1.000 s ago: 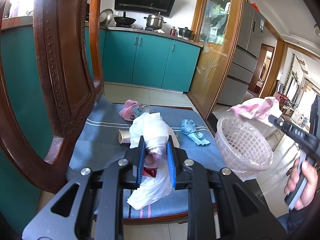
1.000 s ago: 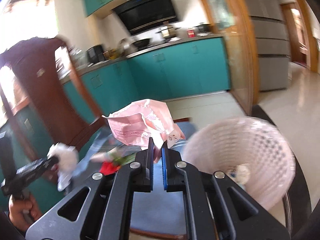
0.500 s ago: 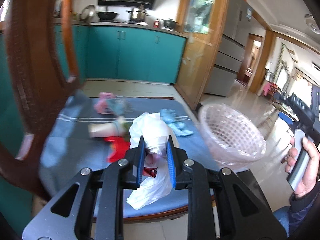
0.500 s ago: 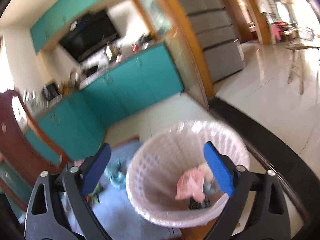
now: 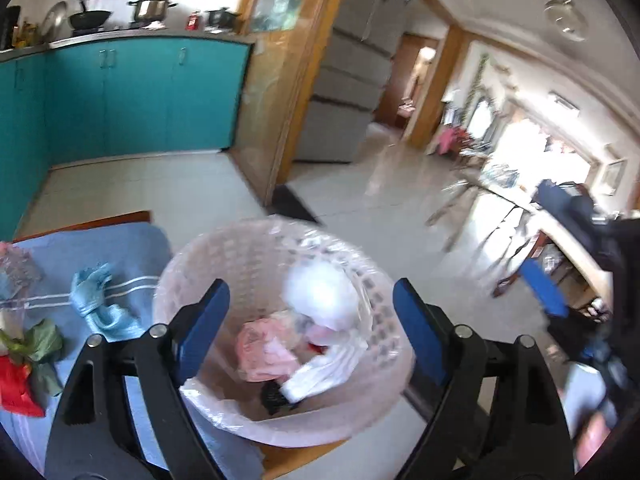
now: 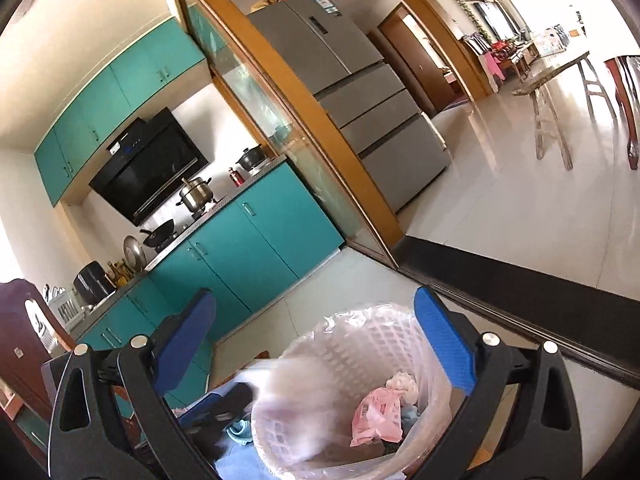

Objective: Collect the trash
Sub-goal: 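Carry both bags over the wastebasket and open both tools, then withdraw both open tools back toward the chair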

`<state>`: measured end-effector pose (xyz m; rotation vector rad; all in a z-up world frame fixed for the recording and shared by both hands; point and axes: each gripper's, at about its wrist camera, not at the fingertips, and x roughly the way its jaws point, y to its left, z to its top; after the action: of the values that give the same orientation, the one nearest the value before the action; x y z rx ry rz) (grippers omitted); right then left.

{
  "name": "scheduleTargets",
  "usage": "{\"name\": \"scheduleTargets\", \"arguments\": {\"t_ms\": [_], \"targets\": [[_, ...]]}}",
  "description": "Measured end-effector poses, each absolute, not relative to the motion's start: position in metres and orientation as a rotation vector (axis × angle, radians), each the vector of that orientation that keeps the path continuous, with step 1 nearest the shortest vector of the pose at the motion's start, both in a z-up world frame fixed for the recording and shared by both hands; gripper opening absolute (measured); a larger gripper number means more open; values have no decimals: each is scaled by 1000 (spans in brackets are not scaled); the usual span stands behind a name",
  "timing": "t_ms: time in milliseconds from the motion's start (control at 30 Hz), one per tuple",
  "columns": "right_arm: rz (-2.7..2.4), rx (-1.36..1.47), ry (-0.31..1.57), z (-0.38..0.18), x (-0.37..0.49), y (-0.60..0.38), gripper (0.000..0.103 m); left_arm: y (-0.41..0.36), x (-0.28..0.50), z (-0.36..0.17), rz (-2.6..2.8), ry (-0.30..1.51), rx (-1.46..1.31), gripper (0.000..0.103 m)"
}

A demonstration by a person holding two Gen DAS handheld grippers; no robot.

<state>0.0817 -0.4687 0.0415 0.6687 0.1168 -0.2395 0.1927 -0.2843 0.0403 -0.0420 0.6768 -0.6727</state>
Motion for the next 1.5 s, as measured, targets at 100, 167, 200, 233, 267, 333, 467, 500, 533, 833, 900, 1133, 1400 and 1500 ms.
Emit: {"name": "scheduleTargets", "arguments": {"t_ms": [100, 167, 200, 233, 267, 333, 467, 500, 533, 833, 900, 1133, 1400, 1500], "targets": [[-214, 643, 134, 41, 88, -463, 98, -251, 176, 46, -643, 640, -60, 86], [-195, 626, 158, 40, 94, -457, 98, -225, 165, 50, -602, 604, -39, 93], [-182, 620, 171, 40, 97, -454, 98, -209, 158, 52, -573, 588, -21, 93], [-164, 608, 195, 39, 102, -448, 98, -186, 149, 55, -531, 567, 2, 93], [-149, 590, 217, 39, 108, -441, 98, -170, 142, 55, -499, 558, 16, 95], [-122, 556, 241, 39, 113, -426, 97, -128, 131, 54, -422, 553, 29, 96], [-27, 427, 297, 38, 124, -376, 97, -55, 117, 43, -279, 568, -17, 98], [-5, 397, 308, 37, 124, -364, 97, -37, 115, 37, -231, 567, -30, 98], [24, 355, 321, 35, 126, -350, 97, -27, 114, 33, -205, 565, -41, 98], [176, 133, 386, 27, 125, -271, 97, -2, 125, 20, -165, 614, -78, 98], [176, 127, 394, 26, 126, -266, 97, -4, 120, 21, -178, 613, -73, 98], [171, 118, 410, 21, 129, -265, 97, -11, 118, 20, -188, 624, -53, 98], [169, 121, 415, 20, 129, -268, 97, -14, 122, 17, -185, 636, -48, 98], [169, 125, 417, 20, 130, -271, 97, -14, 124, 18, -184, 637, -49, 98]]}}
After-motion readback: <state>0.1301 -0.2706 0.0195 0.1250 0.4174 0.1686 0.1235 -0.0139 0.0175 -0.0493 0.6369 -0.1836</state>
